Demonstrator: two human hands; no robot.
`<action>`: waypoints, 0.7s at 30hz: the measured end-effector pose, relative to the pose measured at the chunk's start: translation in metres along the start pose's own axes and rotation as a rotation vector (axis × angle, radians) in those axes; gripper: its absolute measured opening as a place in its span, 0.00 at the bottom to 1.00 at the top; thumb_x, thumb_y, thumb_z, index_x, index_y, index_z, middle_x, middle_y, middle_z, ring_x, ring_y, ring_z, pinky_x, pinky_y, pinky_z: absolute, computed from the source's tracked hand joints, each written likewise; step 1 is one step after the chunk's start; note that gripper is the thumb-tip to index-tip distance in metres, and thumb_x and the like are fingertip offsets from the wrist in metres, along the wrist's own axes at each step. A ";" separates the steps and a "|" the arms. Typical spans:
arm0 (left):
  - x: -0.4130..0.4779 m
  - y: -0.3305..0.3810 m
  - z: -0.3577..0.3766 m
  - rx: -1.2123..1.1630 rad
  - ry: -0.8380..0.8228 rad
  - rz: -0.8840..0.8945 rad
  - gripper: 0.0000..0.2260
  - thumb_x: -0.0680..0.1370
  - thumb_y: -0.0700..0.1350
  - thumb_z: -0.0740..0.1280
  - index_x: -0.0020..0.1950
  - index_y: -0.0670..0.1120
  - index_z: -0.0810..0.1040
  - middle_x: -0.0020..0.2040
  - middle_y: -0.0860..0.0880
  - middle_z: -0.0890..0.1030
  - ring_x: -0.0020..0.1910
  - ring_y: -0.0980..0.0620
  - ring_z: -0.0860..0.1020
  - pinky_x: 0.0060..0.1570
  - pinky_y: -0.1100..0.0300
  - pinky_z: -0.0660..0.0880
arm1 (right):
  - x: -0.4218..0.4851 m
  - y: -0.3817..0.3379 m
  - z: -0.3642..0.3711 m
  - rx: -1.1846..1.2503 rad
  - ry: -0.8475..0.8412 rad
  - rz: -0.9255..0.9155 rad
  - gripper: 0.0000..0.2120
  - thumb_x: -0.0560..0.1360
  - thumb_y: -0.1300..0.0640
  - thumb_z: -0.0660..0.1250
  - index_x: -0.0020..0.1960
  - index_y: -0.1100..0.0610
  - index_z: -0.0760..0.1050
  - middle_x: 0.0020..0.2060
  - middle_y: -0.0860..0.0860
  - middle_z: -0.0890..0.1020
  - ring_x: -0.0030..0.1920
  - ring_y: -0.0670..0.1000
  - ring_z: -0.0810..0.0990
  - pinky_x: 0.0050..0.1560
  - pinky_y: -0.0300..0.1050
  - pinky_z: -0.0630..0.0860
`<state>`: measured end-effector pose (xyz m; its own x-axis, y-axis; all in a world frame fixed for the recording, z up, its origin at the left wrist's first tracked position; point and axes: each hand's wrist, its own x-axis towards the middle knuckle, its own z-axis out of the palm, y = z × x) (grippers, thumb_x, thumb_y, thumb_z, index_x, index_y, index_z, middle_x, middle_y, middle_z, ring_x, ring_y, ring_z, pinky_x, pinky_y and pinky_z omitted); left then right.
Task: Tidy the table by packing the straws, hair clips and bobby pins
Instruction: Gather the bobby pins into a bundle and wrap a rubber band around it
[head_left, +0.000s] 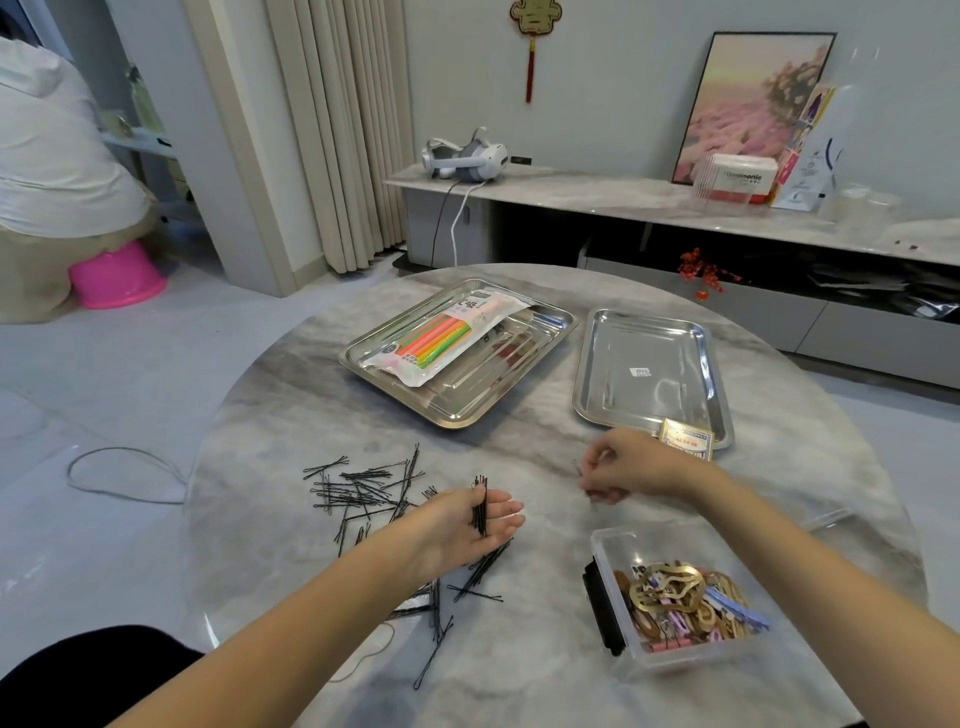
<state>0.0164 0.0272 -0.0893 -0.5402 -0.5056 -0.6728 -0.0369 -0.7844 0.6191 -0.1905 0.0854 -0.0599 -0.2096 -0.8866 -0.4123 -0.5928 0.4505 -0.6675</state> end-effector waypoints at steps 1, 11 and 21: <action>0.000 0.000 0.000 -0.009 -0.005 -0.009 0.11 0.83 0.41 0.53 0.49 0.37 0.72 0.44 0.42 0.80 0.39 0.48 0.80 0.35 0.61 0.80 | -0.001 -0.010 0.006 0.124 -0.006 -0.022 0.05 0.73 0.65 0.69 0.40 0.61 0.76 0.35 0.57 0.82 0.32 0.48 0.80 0.34 0.36 0.77; -0.006 0.006 -0.004 -0.119 -0.084 -0.008 0.18 0.83 0.49 0.53 0.53 0.34 0.73 0.44 0.37 0.78 0.41 0.42 0.81 0.42 0.53 0.81 | 0.012 -0.051 0.064 0.222 0.052 -0.097 0.07 0.70 0.64 0.73 0.45 0.68 0.82 0.38 0.63 0.84 0.30 0.48 0.80 0.33 0.37 0.79; 0.000 0.006 -0.010 -0.092 0.086 0.020 0.14 0.83 0.40 0.53 0.40 0.39 0.69 0.34 0.44 0.75 0.29 0.50 0.77 0.23 0.66 0.74 | 0.016 -0.017 0.019 -0.483 0.187 0.126 0.08 0.67 0.61 0.75 0.44 0.53 0.79 0.49 0.54 0.82 0.51 0.55 0.82 0.50 0.44 0.78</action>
<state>0.0250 0.0191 -0.0899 -0.4659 -0.5474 -0.6952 0.0525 -0.8014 0.5958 -0.1688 0.0658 -0.0672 -0.4112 -0.8520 -0.3241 -0.8355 0.4945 -0.2397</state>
